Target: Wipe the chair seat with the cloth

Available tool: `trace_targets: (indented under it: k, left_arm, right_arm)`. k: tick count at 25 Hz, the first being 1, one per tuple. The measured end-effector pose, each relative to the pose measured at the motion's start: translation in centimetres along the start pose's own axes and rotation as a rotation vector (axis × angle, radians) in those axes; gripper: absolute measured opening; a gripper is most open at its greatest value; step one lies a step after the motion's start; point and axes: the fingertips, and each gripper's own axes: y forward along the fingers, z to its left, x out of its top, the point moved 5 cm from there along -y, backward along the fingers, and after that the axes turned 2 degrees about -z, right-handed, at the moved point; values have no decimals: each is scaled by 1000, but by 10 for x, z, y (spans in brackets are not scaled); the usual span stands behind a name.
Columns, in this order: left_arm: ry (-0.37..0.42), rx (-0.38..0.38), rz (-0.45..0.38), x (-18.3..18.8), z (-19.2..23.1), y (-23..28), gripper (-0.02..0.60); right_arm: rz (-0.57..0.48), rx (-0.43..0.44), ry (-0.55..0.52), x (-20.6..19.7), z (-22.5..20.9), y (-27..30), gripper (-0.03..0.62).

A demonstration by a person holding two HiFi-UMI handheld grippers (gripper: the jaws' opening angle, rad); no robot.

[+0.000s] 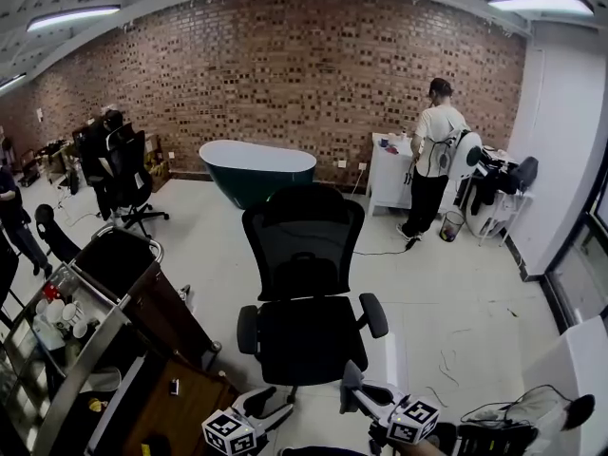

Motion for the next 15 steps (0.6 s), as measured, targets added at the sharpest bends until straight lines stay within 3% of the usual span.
trace_targets:
  k: [9,15]
  left_arm:
    - [4,14,-27,-2,-46,20,287]
    - [17,40,-25,-3,-53,20,287]
  right_arm:
    - [21,31,6,1,-12,-42,35]
    - [-23,6,2,15,-30,-52,35]
